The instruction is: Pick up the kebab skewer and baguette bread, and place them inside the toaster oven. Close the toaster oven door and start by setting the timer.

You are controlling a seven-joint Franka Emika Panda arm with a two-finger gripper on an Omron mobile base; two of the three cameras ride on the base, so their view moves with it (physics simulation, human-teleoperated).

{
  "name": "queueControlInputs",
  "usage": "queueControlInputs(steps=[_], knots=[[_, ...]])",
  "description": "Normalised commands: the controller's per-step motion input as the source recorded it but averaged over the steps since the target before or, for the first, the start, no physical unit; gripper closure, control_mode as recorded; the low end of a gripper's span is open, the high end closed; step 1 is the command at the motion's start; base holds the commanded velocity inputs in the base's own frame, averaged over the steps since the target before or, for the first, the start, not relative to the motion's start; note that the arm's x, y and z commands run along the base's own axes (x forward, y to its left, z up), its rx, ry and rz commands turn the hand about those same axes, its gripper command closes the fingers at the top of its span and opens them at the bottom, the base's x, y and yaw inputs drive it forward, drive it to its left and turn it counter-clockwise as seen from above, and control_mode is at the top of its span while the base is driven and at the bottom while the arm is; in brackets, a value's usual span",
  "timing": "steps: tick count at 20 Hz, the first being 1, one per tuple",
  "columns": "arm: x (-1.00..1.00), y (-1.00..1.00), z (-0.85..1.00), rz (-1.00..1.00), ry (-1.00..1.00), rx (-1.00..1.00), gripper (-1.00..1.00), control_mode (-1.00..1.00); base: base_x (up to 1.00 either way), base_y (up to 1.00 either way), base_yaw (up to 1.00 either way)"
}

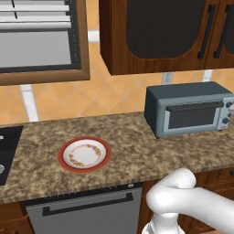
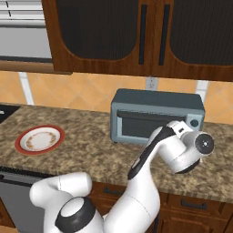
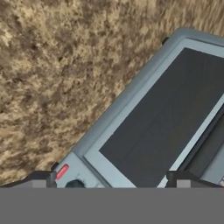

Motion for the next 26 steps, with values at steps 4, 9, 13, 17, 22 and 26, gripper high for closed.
queueControlInputs(steps=[4,9,13,17,22,26], knots=[[0.0,-0.32,-0.08,0.03,-0.03,0.03,-1.0,-1.0,0.0,0.0,0.0],[0.13,-0.09,-0.27,0.0,-0.08,0.05,-1.0,-1.0,0.0,0.0,0.0],[0.1,-0.01,-0.2,0.0,-0.05,0.06,-1.0,-1.0,0.0,0.0,0.0],[0.12,-0.12,-0.05,0.0,-0.02,0.09,-1.0,-1.0,0.0,0.0,0.0],[0.38,-0.12,0.0,0.0,-0.01,0.06,-1.0,-1.0,0.0,0.0,0.0],[0.42,-0.07,-0.11,0.0,-0.02,0.05,-1.0,-1.0,0.0,0.0,0.0]])
